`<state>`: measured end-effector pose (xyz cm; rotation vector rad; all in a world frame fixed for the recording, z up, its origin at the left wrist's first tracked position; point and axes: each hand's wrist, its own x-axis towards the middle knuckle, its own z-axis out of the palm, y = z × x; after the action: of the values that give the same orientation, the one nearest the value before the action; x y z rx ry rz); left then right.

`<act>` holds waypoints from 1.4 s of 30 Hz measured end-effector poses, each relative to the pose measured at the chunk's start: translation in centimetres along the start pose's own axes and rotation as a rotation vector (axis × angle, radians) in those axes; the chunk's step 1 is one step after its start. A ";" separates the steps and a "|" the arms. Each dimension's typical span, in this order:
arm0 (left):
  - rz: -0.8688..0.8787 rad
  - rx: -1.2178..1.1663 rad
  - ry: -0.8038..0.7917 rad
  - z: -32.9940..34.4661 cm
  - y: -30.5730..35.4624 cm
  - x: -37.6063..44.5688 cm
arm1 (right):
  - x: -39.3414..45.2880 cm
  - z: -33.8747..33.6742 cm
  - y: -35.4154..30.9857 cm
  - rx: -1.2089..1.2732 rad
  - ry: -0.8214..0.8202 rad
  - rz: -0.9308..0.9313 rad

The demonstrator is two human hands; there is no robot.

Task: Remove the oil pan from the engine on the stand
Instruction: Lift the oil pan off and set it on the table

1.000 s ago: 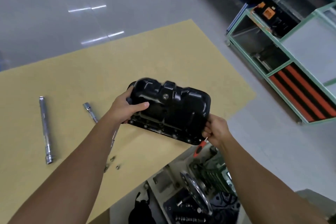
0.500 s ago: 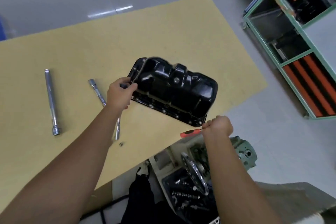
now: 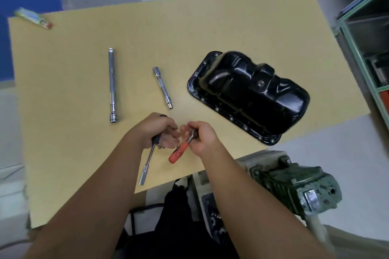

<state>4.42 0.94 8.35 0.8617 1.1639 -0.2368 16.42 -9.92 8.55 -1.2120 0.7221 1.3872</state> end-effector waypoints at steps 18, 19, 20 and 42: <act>0.165 -0.179 0.022 2.3 -0.7 1.6 | -1.9 -0.3 -2.3 -0.228 -0.151 -0.064; 0.168 -0.185 0.018 2.3 -0.7 1.5 | -1.9 -0.4 -2.4 -0.261 -0.150 -0.070; 0.171 -0.188 0.011 2.3 -0.8 1.3 | -1.9 -0.4 -2.5 -0.278 -0.161 -0.069; 0.269 -0.870 0.269 6.4 4.1 -0.7 | -8.2 -5.8 -2.6 -1.115 -0.149 -0.324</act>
<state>11.01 -0.93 11.73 0.2631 1.2213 0.5929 19.36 -17.46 15.02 -1.9143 -0.4541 1.5951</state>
